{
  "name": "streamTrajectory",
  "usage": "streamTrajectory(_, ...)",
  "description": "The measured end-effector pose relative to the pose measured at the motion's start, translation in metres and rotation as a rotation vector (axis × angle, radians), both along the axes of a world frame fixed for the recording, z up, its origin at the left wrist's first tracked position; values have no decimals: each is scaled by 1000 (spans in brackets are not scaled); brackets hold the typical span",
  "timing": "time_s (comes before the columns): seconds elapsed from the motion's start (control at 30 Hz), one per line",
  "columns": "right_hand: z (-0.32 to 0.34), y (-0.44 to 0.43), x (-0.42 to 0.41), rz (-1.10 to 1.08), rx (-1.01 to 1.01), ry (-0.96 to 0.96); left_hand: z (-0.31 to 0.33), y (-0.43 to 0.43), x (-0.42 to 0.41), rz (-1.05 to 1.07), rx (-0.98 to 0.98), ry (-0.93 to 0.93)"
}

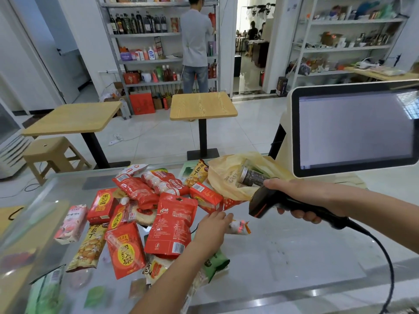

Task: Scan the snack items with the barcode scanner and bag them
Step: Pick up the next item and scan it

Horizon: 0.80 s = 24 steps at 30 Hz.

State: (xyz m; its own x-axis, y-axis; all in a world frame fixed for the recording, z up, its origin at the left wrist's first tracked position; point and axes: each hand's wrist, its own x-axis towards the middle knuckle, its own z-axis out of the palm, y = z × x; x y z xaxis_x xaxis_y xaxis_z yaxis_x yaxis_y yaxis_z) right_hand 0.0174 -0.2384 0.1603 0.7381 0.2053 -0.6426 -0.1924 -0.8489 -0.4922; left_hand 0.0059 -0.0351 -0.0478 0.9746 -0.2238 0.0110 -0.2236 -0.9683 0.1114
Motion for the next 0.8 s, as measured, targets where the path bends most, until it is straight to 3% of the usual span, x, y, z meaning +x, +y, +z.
streamTrajectory(0.33, 9, 8, 5, 57, 53, 64, 1, 11, 0, -101, -72, 29)
streamTrajectory(0.47, 7, 5, 10, -53, 307, 196, 7, 20, 2, -209, -217, -12)
streamTrajectory(0.6, -10, 6, 13, -169, 526, 262, 11, 29, -1, -249, -150, 50)
streamTrajectory(0.67, -24, 8, 13, -224, 621, 279, 9, 25, -12, -105, -277, 82)
streamTrajectory(0.73, -37, 9, 13, -276, 680, 297, 7, 17, -23, 237, -376, -36)
streamTrajectory(0.8, -51, 10, 12, -325, 692, 306, 10, 9, -31, 557, -218, -119)
